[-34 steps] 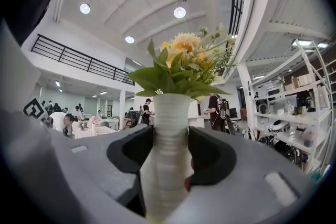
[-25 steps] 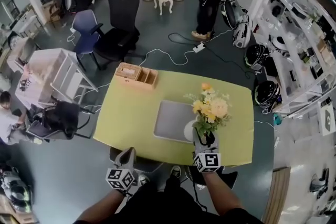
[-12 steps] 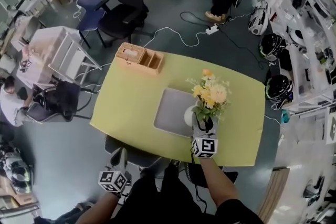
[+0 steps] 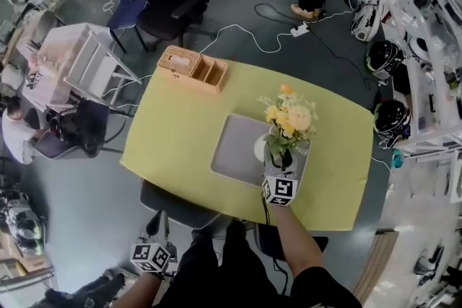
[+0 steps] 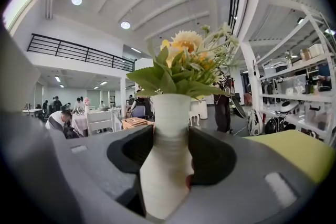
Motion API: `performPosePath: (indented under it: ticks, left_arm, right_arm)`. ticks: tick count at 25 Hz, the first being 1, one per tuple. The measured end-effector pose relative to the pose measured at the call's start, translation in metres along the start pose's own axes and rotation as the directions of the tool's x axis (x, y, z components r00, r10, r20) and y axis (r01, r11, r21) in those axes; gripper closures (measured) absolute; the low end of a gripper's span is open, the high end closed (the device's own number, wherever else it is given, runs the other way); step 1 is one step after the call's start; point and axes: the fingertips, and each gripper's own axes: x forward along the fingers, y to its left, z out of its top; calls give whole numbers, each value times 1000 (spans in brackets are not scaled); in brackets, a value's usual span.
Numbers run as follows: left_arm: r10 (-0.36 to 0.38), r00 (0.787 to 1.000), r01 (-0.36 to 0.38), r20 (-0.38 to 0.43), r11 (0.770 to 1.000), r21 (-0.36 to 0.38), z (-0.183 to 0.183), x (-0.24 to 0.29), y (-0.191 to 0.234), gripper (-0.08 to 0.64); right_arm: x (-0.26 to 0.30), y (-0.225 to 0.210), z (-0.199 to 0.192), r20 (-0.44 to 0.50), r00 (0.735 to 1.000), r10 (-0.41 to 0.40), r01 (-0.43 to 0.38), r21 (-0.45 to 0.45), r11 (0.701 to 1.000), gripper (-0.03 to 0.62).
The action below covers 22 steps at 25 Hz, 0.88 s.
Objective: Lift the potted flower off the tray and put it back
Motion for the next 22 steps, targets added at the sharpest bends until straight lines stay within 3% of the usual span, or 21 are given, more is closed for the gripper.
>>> performPosePath:
  ticks: [10, 22]
  left_arm:
    - [-19, 1000, 19, -1, 1000, 10, -5, 2, -10, 552]
    - [-35, 999, 35, 0, 999, 16, -4, -12, -24, 552]
  right_arm:
    - [-9, -5, -33, -16, 1000, -5, 5, -14, 1000, 380]
    - [-34, 4, -41, -30, 999, 24, -26, -73, 997, 367]
